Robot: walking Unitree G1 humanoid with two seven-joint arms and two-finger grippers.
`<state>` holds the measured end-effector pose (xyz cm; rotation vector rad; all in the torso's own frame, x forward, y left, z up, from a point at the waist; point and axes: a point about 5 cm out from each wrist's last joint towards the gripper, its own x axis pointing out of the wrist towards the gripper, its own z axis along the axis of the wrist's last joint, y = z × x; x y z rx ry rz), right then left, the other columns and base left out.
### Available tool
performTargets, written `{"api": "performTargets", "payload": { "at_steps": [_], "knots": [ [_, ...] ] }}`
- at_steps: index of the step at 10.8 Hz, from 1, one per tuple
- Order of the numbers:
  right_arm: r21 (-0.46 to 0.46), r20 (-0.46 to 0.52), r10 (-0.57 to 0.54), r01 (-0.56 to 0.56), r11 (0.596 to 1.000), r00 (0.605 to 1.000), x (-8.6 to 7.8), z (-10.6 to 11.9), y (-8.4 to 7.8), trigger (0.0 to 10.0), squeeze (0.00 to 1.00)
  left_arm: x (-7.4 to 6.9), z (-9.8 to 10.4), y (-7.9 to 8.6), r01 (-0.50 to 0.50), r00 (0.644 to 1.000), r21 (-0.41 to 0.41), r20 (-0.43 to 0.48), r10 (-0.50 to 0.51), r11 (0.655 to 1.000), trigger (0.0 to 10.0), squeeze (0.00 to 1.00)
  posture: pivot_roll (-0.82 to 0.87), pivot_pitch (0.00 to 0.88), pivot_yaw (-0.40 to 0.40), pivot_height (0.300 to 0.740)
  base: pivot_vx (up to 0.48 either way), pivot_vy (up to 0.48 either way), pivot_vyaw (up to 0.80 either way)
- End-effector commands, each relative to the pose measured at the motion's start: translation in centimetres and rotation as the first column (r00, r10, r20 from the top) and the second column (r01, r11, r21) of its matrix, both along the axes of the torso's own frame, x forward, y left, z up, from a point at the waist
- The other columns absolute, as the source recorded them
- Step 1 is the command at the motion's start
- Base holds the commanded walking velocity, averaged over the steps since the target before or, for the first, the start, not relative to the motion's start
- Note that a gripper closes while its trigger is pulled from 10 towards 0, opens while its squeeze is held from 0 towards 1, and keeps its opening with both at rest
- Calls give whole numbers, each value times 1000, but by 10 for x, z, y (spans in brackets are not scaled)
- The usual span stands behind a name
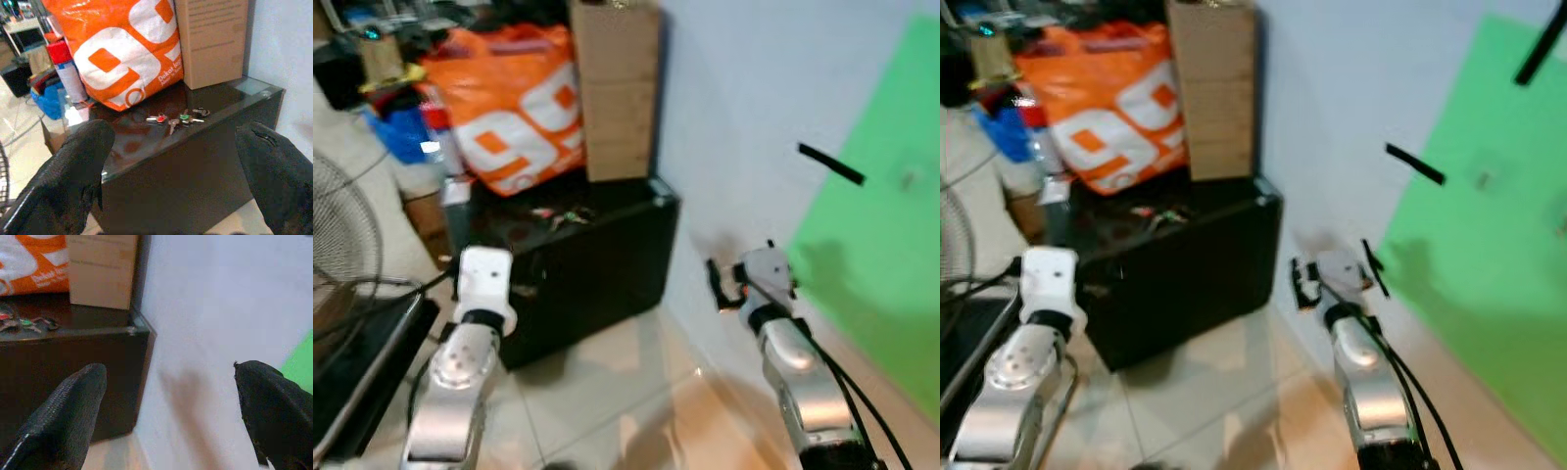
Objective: Hang keys on a hook
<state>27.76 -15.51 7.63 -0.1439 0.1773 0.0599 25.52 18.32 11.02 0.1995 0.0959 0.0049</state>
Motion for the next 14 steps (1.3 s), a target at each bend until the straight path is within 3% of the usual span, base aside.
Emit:
{"api": "performTargets", "payload": {
  "at_steps": [1, 2, 3, 5, 10, 12, 14],
  "knots": [
    [-2, -43, 24, -24, 1000, 999, 3, -3, 4, 10000, 1000, 0, 5, 3, -21, 1000, -6, 21, 22, 1000, 10000, 651, -54, 0, -50, 740, 0, 0, 0],
    [24, -55, 54, -53, 998, 997, 5, -1, 6, 10000, 1000, 1, 8, 4, -24, 999, -24, 32, 25, 999, 10000, 569, -54, 0, -50, 740, 0, 0, 0],
    [55, -62, 40, -37, 998, 997, 6, 0, 6, 10000, 1000, 2, 10, 3, -5, 999, -21, 43, 6, 1000, 10000, 416, -55, 0, -49, 740, 0, 0, 0],
    [136, 41, 50, -55, 989, 998, 7, 12, 8, 10000, 1000, 6, 15, 1, 24, 998, -17, 64, -23, 1000, 10000, 439, -64, 0, -42, 740, 0, 0, 0],
    [73, 21, -22, 20, 997, 1000, 3, 7, -3, 10000, 1000, 9, 14, -1, 21, 998, -57, 58, -18, 998, 10000, 522, -74, 0, -36, 740, 261, 0, 0],
    [165, -25, -59, 62, 984, 998, 4, 5, -6, 10000, 1000, 8, 14, -1, 24, 999, -52, 49, -21, 998, 10000, 541, -68, 0, -38, 740, 349, 0, 0],
    [173, -13, -50, 51, 984, 999, 4, 6, -5, 10000, 1000, 7, 14, 1, 19, 999, -52, 46, -17, 998, 10000, 576, -65, 0, -38, 740, 398, 0, 0]
  ]
}}
